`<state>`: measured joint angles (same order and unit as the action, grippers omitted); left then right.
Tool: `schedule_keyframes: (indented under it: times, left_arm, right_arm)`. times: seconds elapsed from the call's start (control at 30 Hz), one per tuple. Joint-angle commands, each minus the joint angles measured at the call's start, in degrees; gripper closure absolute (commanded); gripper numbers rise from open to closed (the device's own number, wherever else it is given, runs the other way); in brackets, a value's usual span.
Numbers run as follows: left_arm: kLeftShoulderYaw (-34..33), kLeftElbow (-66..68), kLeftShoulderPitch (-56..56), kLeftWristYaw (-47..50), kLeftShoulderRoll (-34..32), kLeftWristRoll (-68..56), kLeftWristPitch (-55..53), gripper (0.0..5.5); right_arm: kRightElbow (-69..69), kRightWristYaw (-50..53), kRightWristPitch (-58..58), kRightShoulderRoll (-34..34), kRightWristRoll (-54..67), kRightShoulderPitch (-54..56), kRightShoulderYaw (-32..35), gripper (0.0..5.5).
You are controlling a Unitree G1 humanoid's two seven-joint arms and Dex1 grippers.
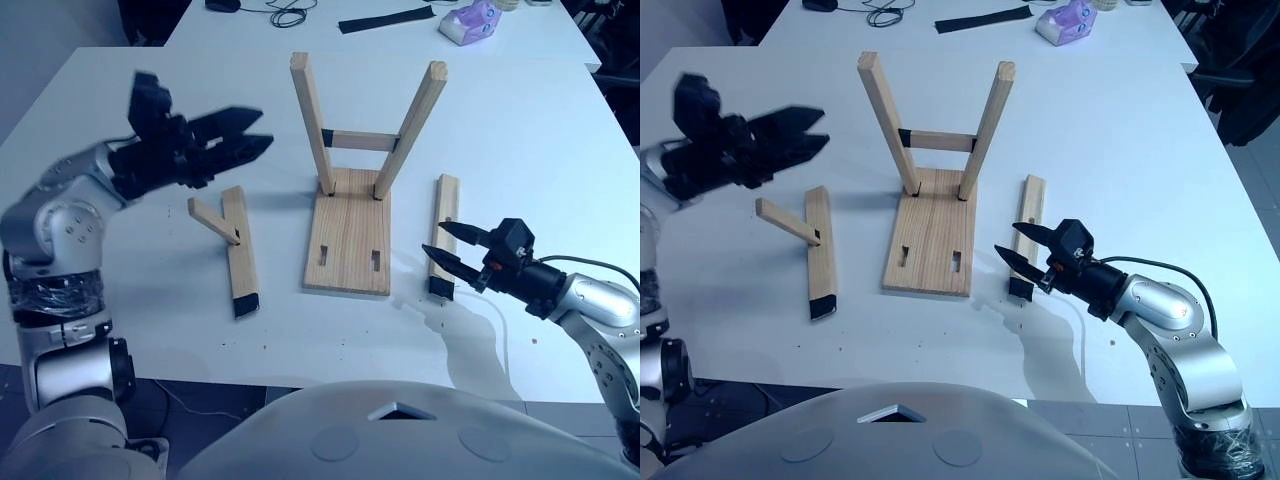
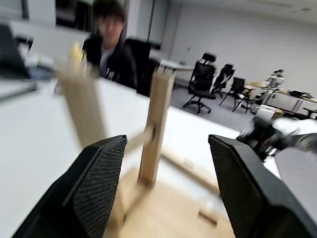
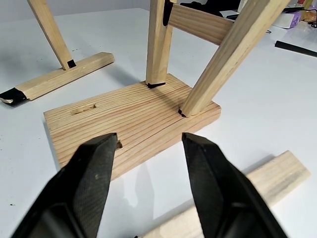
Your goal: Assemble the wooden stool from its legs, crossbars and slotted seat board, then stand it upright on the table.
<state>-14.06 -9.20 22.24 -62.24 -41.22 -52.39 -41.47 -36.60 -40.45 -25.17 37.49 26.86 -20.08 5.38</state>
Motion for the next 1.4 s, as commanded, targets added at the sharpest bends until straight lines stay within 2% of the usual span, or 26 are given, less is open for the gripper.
schedule_keyframes:
  times: [0.03, 0.2, 0.3, 0.4, 0.53, 0.73, 1.0, 1.2, 1.3, 1.4]
  left_arm:
    - [4.2, -9.5, 2.6, 4.2, -1.1, -0.2, -3.9, 2.44]
    - [11.5, -19.8, -8.9, 8.2, -6.9, 8.9, -5.2, 2.44]
    - [14.6, -17.5, -14.5, 11.8, -9.6, 16.6, -4.8, 2.44]
    - [16.9, -15.5, -18.8, 16.6, -9.1, 22.8, -4.2, 2.44]
    - [22.3, -13.9, -22.6, 15.1, -8.4, 28.2, 1.0, 2.44]
    - [25.4, -10.0, -26.1, 9.7, -11.5, 34.0, 10.1, 2.44]
    - [23.3, -8.0, -32.3, -4.2, -23.7, 36.9, 19.5, 2.44]
    - [21.2, -4.3, -28.5, -6.8, -24.1, 37.1, 22.2, 2.44]
    - [15.9, -4.9, -27.8, -8.2, -24.4, 31.7, 19.0, 2.44]
    - [8.1, -8.8, -33.7, -10.7, -28.1, 27.5, 13.4, 2.44]
  right_arm:
    - [-0.7, 0.9, 0.3, -0.7, 0.1, 0.3, 0.4, 3.09]
    - [-1.1, 1.0, 0.5, -0.7, 0.4, -0.6, 1.9, 3.09]
    - [-2.2, 1.8, 0.9, -1.5, -0.1, -3.0, 2.4, 3.09]
    - [-2.8, 2.7, 1.4, -2.3, -0.9, -4.5, 1.6, 3.09]
    - [-3.1, 3.4, 1.3, -2.7, -1.2, -4.3, 0.9, 3.09]
    - [-3.2, 3.6, 1.3, -3.0, -1.5, -4.3, 0.5, 3.09]
    - [-4.0, 5.1, 1.9, -4.1, -2.8, -6.5, 0.0, 3.09]
    - [-3.9, 6.4, 2.9, -5.3, -4.1, -7.3, -0.9, 3.09]
    - [-4.3, 6.6, 3.4, -5.4, -4.6, -8.8, -0.7, 3.09]
    - [-5.7, 7.1, 3.7, -5.9, -4.7, -11.4, 0.7, 3.09]
